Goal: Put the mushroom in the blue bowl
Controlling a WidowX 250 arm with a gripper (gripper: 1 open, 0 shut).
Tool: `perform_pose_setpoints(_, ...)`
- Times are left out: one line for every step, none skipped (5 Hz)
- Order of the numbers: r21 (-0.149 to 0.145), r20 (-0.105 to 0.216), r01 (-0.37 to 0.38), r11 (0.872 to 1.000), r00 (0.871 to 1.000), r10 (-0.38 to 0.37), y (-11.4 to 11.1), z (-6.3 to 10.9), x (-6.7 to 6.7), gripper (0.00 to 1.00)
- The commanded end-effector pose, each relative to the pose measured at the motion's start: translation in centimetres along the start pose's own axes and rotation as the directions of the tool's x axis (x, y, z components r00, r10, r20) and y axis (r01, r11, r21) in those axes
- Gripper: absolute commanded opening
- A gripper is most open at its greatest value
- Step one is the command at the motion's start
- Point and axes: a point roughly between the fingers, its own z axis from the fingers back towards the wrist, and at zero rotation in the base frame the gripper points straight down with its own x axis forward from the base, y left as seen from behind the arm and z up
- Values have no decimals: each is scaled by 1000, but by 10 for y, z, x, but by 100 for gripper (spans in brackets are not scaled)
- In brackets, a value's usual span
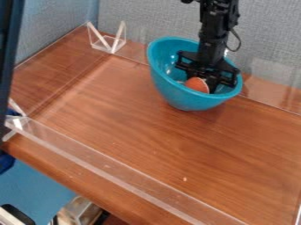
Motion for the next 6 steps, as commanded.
perform_pose_setpoints(-2, 32, -13, 1000, 999, 13, 7, 9, 6, 100)
perform_pose_setpoints(-2, 20, -18, 1000, 1000, 18, 10, 6, 4, 100)
perform_pose_setpoints(5, 10, -24, 1000, 1000, 24, 15, 6, 1, 100)
perform_pose_setpoints(12, 0, -31, 999, 1000, 31, 20, 7, -2, 100)
perform_pose_setpoints(16, -6, -36, 999, 999, 36, 24, 7, 1, 100)
perform_pose_setpoints(20, -13, -40, 999, 999, 41, 28, 7, 3, 100)
